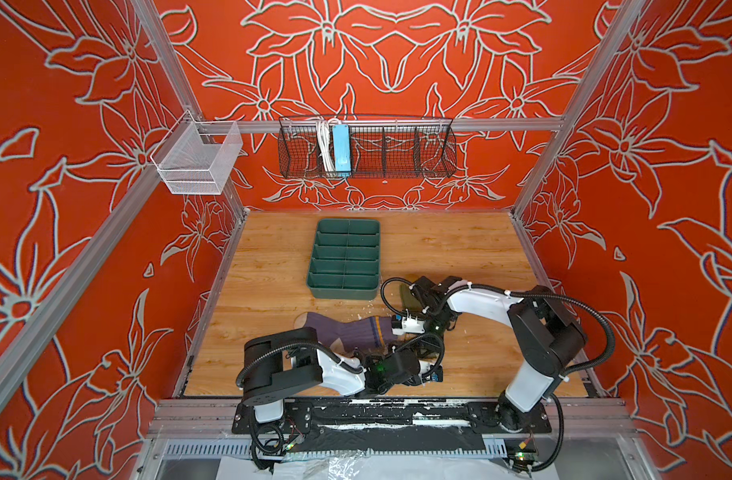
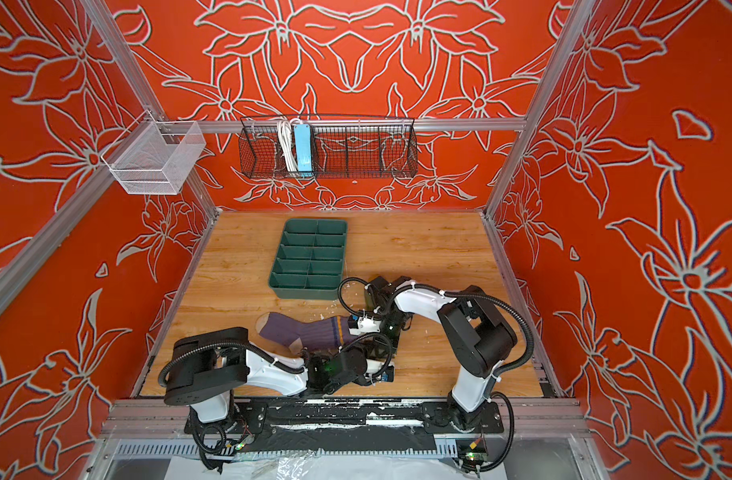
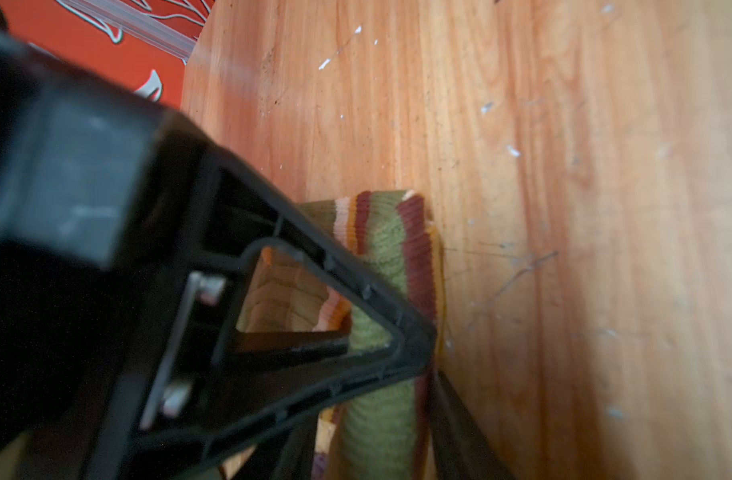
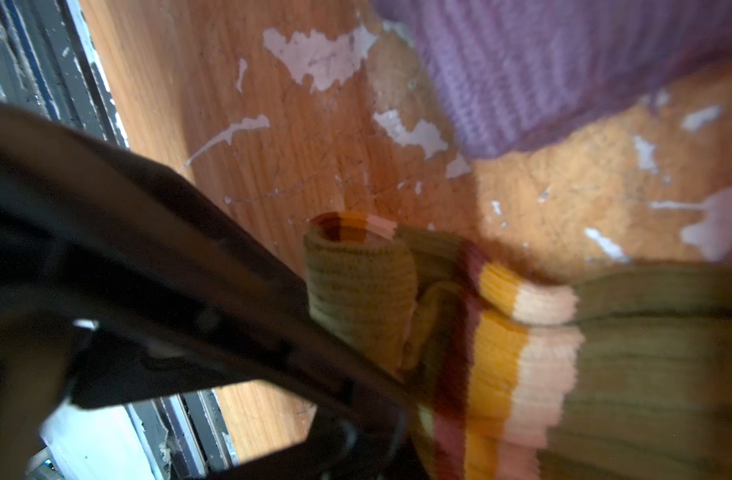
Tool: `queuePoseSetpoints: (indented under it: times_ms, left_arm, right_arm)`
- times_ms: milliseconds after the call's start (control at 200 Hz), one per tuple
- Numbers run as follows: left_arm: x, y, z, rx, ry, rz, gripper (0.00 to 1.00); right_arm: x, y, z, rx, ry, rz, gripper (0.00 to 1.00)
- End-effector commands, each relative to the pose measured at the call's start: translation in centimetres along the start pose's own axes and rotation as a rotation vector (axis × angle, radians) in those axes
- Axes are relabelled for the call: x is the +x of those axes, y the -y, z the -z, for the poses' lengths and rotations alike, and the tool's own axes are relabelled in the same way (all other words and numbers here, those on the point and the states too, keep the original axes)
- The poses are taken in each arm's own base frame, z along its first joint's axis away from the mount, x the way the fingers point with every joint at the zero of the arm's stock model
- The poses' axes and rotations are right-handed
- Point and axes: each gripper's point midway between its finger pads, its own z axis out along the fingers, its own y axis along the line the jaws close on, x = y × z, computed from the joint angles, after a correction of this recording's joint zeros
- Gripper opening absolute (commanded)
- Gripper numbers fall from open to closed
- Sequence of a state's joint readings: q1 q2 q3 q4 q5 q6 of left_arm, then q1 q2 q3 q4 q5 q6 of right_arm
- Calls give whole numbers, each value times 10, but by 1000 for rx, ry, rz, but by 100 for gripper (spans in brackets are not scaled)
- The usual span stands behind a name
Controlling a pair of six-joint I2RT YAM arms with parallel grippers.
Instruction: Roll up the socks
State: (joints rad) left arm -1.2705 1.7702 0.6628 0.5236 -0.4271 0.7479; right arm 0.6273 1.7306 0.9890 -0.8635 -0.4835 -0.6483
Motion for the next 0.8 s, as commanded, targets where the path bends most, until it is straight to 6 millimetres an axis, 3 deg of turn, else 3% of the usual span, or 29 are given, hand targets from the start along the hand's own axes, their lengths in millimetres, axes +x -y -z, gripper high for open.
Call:
queuePoseSetpoints:
  times_ms: [0, 150, 295, 340, 505, 626, 696, 796]
  left_arm:
    - [26, 21, -8, 73, -82, -37, 39]
    - [28, 25, -15, 109, -107, -14, 17]
    - [34, 27, -17, 123, -128, -7, 7]
    - [35, 27, -17, 124, -137, -5, 0]
    - [39, 29, -12, 176, -187, -4, 0]
    - [38, 31, -3, 236, -220, 12, 0]
    - [40, 37, 1, 281, -240, 26, 0]
    - [41, 44, 6, 347, -268, 24, 0]
  right_arm:
    - [11, -3, -1, -11, -36, -20, 0]
    - [7, -5, 3, -5, -13, -14, 0]
    - [1, -9, 13, 21, 44, 9, 0]
    - [0, -10, 16, 30, 59, 16, 0]
    - [0, -5, 29, 129, 97, 39, 0]
    - [7, 3, 47, 289, 129, 84, 34]
    - [10, 7, 59, 387, 168, 117, 42]
    - [21, 12, 88, 542, 197, 148, 42]
